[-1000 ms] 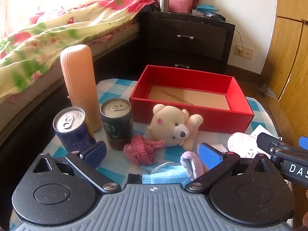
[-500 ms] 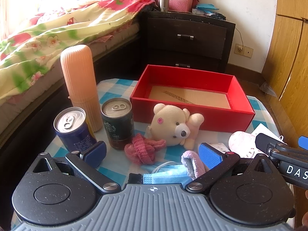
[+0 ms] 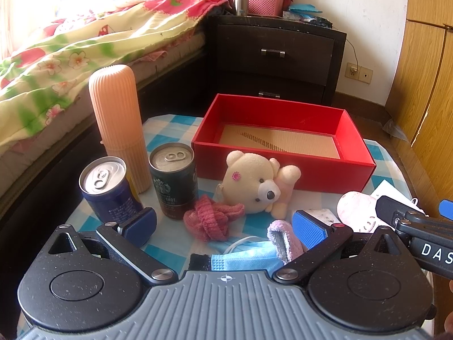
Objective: Organize soft objects
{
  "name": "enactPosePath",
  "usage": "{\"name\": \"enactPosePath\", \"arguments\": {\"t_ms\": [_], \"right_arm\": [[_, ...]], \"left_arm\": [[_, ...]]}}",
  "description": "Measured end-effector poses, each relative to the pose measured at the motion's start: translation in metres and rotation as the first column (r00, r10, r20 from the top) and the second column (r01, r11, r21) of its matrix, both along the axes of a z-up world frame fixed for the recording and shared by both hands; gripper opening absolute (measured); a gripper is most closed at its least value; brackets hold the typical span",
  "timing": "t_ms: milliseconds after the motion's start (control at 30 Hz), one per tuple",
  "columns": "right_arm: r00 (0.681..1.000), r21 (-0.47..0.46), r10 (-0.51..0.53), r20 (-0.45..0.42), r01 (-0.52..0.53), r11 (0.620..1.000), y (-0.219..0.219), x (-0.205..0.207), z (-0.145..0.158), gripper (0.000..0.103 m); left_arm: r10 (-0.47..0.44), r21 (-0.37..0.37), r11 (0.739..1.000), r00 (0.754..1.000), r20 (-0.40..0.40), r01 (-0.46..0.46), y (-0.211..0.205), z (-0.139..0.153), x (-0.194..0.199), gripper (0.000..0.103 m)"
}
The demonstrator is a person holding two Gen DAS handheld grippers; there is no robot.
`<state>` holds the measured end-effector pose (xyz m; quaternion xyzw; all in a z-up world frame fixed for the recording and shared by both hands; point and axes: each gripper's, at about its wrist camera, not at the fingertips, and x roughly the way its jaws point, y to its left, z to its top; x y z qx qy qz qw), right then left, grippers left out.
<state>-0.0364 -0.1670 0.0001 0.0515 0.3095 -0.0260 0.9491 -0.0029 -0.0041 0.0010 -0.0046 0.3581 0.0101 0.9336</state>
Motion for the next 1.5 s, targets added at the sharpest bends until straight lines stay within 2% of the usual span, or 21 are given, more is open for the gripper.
{"name": "enactPosePath", "arguments": {"t_ms": [1500], "right_arm": [[1.000, -0.029, 0.012, -0.023, -0.013, 0.999, -0.001, 0.002, -0.006, 0.085]], "left_arm": [[-0.023, 0.025, 0.999, 0.999, -0.046, 0.024, -0.002, -0.011, 0.002, 0.097]]}}
